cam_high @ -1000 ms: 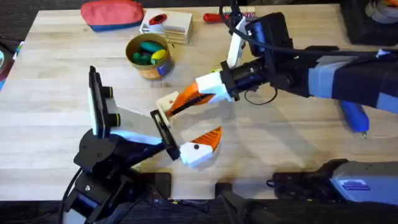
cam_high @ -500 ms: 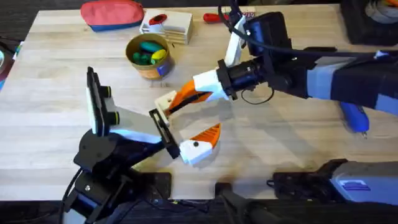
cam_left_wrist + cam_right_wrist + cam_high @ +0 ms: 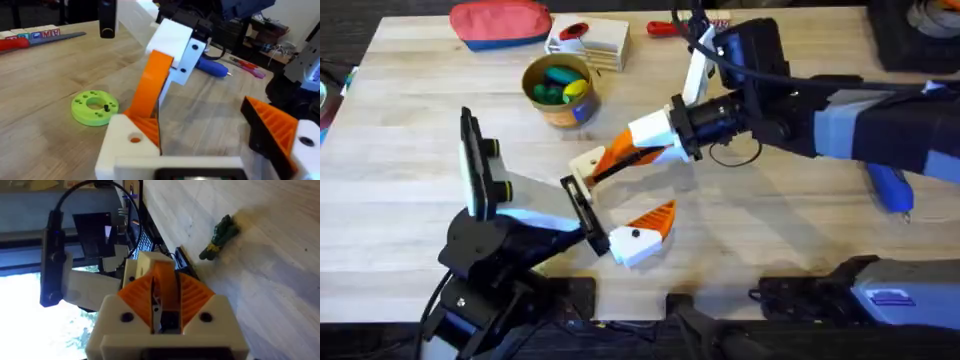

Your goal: Pick up the gripper from the table and insert it into the empty holder that is missing its gripper. Then pick up a screw, insert it into the mounting hole, and use the screwdriver to tighten it. Finally, clean up the table by picking up the vegetable and placing it into the bucket.

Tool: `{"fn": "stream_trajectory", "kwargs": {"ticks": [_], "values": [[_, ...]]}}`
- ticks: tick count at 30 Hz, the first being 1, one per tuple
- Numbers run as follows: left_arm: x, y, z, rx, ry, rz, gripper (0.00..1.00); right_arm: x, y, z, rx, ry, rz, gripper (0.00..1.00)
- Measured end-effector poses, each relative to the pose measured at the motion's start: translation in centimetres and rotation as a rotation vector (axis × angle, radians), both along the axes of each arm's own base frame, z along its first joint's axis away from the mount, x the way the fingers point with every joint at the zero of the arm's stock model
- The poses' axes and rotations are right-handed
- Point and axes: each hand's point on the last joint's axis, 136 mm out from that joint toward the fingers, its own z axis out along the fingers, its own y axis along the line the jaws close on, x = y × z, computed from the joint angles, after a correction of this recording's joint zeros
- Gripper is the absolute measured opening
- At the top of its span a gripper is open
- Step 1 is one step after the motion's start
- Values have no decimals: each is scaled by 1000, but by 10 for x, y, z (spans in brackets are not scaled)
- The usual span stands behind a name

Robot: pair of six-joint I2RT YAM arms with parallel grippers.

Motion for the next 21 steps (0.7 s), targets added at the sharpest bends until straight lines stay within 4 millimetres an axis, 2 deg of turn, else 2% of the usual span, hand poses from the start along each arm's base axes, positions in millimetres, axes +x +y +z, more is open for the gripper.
{"fn": "stream_trajectory", "kwargs": {"ticks": [3,7,12,15,17,18,19,21], "values": [[-5,-3,2,-2,-10,-35,987,-1,-2,3,19,7,15,290],[-14,-8,4,-4,-25,-89,985,-2,-5,7,38,15,27,335],[-20,-10,4,-2,-30,-125,985,-3,-6,11,61,19,47,531],[-22,-11,4,-3,-30,-136,985,-4,-7,12,68,15,54,614],[-22,-11,4,-3,-30,-138,985,-4,-7,12,71,2,58,727],[-22,-11,4,-3,-30,-139,985,-3,-7,12,71,-6,58,810],[-22,-11,4,-3,-30,-140,985,-2,-8,11,72,-22,57,941],[-22,-11,4,-3,-30,-140,987,3,-10,10,69,-61,46,986]]}}
